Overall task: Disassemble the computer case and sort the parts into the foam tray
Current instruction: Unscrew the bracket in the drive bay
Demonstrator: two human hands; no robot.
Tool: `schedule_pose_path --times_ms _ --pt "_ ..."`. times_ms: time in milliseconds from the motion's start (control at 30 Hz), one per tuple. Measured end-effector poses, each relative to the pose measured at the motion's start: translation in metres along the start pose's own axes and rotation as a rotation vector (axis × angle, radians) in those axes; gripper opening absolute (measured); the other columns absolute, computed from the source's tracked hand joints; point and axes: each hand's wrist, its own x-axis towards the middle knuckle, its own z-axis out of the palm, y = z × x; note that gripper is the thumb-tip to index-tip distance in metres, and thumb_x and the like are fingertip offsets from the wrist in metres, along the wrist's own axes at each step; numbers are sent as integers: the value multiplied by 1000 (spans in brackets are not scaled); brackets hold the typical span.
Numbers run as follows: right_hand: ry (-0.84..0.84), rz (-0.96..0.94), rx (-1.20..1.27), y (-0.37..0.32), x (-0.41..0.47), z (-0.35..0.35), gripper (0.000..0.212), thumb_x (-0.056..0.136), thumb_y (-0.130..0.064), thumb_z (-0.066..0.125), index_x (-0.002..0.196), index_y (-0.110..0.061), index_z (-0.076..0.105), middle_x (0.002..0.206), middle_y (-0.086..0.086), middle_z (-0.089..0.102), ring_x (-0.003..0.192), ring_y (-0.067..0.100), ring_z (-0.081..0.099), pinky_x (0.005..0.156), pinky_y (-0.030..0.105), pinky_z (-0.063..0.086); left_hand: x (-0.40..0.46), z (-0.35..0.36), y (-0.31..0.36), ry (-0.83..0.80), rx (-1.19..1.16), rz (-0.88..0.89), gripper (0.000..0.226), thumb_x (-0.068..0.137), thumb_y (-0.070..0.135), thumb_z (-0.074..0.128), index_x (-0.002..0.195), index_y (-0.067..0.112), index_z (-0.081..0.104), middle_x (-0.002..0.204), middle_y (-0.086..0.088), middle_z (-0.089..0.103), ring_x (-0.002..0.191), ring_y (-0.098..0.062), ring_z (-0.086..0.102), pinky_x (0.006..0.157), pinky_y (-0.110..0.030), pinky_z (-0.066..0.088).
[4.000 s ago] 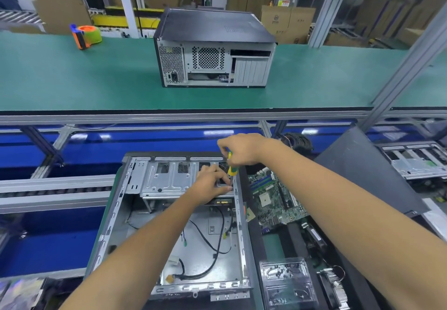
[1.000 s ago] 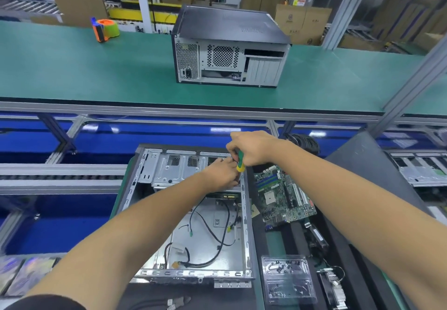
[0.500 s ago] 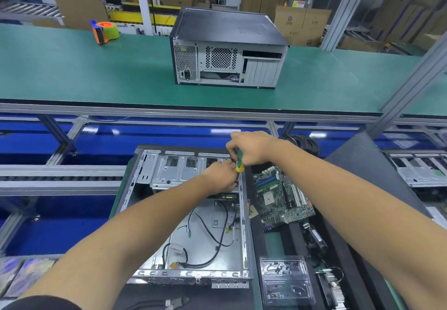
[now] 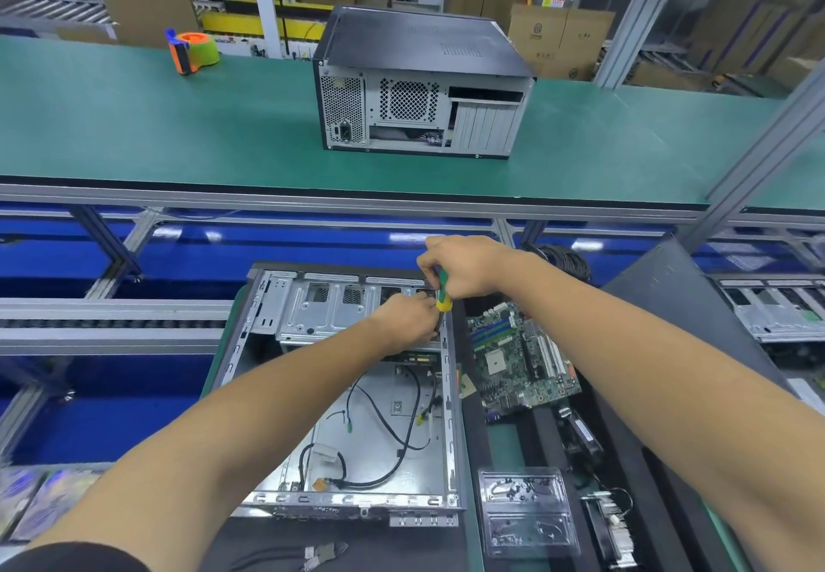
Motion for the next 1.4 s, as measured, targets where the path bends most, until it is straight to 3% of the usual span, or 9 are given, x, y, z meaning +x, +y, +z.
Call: schedule_pose_path --times_ms 267,633,833,1000,1100,1167,1233,1300,1400 --pt "-4 11 48 2 4 1 23 73 -2 60 80 -25 61 87 -10 45 76 15 50 58 31 32 0 2 -10 -39 -212 -72 28 100 42 59 118 22 68 122 1 62 121 -19 55 88 -41 53" --pt "-15 19 55 3 6 5 24 74 -2 57 79 -25 59 88 -10 44 74 13 49 61 34 39 2 6 -6 4 -211 -106 23 99 35 63 117 20 67 120 0 63 117 -20 58 85 -42 56" --pt "-7 -25 -14 3 6 5 20 75 -3 63 80 -22 62 88 -9 40 74 19 48 55 31 31 1 6 -9 -11 -411 -159 19 92 41 72 104 26 72 111 6 64 115 -14 55 88 -40 52" --pt "10 -138 -120 1 7 9 23 74 -9 74 87 -24 62 94 -5 43 91 19 44 56 23 26 -7 15 -5 155 -619 -242 19 88 45 76 99 30 69 94 18 59 104 -12 60 66 -28 43" --pt "8 -113 -24 0 6 8 45 72 -6 71 102 -31 50 97 -3 46 93 21 44 58 36 40 -16 14 -5 223 -837 -263 25 89 39 77 112 30 71 96 23 65 108 -16 59 78 -33 47" --pt "-14 -102 -5 0 6 7 49 71 -6 70 101 -35 44 99 -3 45 94 23 46 64 44 48 -16 10 -6 196 -1061 -241 20 93 24 75 112 20 76 104 6 75 103 -27 66 86 -41 53" --pt "-29 -82 -14 1 6 6 44 74 -11 71 99 -35 44 99 -5 44 96 23 47 68 47 50 -15 6 -5 182 -1169 -233 15 94 12 73 108 13 78 101 -1 78 95 -18 71 85 -35 54" --pt "-9 -45 20 3 6 7 28 81 -25 71 97 -31 48 100 -3 45 97 24 47 72 45 49 -15 5 -2 187 -1157 -246 10 92 12 74 96 21 79 95 3 78 84 0 69 78 -27 50" --pt "56 48 194 4 7 10 15 92 -31 62 98 -21 53 99 2 48 89 27 50 72 42 45 -11 9 3 249 -1053 -354 28 83 32 85 69 33 61 79 10 73 75 -4 64 66 -32 46"
